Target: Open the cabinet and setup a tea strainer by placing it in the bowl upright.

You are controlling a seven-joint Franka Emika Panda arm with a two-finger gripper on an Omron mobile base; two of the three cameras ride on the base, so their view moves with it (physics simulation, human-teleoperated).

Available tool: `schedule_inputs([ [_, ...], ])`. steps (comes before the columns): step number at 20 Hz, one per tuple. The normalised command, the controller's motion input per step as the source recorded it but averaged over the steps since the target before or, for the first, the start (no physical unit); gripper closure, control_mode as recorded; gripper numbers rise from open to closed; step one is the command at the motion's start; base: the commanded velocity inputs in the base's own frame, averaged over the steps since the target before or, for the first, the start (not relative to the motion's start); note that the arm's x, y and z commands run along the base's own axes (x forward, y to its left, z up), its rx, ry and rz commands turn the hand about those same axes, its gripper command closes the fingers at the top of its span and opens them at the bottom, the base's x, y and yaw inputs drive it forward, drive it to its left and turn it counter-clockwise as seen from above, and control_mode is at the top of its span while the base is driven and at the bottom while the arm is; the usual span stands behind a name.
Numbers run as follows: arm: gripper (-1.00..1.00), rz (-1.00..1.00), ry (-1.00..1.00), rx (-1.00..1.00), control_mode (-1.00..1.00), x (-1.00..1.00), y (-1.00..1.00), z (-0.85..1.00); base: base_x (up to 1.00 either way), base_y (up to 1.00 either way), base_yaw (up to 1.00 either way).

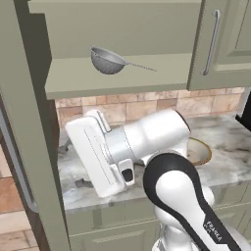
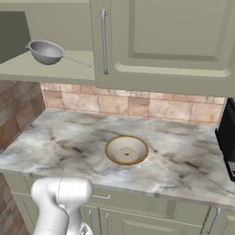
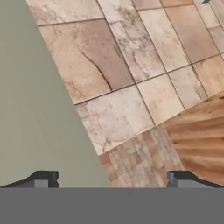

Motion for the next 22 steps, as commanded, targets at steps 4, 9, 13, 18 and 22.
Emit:
schedule_inputs([
  [4, -1.0, 0.0, -0.03, -0.28, -1.0, 0.0, -0.46, 0.0, 0.0, 0.0, 0.0],
  [9, -1.0, 0.0, -0.04, -0.24, -1.0, 0.14, -0.77, 0.0, 0.0, 0.0, 0.0],
  [13, -1.0, 0.03, -0.14, -0.27, -1.0, 0.2, -0.49, -0.35, 0.0, 0.0, 0.0],
  [18, -1.0, 0.09, -0.33, -0.23, -1.0, 0.08, -0.6, -0.63, 0.0, 0.0, 0.0],
  [22, -1.0, 0.42, -0.42, -0.27, -1.0, 0.05, -0.74, -0.24, 0.0, 0.0, 0.0],
])
